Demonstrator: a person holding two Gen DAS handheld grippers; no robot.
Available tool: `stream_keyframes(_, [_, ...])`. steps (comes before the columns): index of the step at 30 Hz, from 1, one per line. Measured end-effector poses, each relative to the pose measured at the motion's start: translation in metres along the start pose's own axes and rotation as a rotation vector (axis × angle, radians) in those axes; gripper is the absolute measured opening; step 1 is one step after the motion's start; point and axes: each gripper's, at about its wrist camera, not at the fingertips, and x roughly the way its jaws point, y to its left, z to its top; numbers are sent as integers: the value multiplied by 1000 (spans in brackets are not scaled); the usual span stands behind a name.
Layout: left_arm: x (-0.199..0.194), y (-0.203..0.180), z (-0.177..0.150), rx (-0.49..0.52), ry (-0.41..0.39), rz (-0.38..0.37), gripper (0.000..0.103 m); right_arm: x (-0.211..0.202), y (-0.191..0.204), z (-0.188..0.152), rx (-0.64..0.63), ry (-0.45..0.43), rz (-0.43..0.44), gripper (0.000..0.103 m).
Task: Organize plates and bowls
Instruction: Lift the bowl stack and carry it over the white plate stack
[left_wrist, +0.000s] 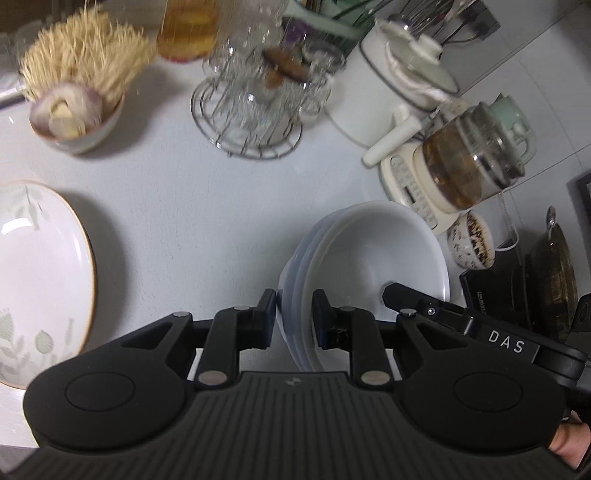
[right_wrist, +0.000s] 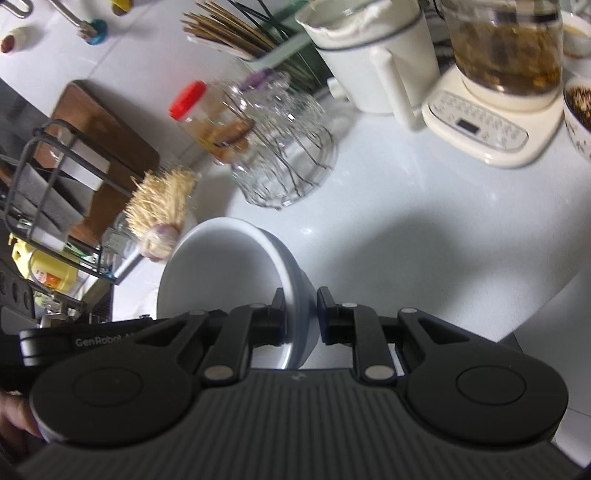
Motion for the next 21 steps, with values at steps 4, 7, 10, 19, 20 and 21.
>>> stream_keyframes(4, [-20, 1, 4, -5, -26, -6, 25, -10, 15, 5, -21, -19, 14, 20])
stream_keyframes(7, [-35, 4, 7, -9, -42, -11, 25, -14, 25, 7, -31, -29, 26, 20])
stream_keyframes(10, [-49, 9, 8, -13, -63, -16, 25, -17, 36, 7, -37, -41, 37, 20])
stream_keyframes(19, [-78, 42, 13, -52, -101, -21, 25, -11, 82, 6, -127, -54, 51, 20])
stream_keyframes(20, [-82, 47, 14, -54, -108, -22, 25, -11, 86, 5, -135, -55, 54, 20])
stream_keyframes(21, [-86, 52, 15, -55, -115, -22, 25, -9, 92, 5, -144, -57, 57, 20])
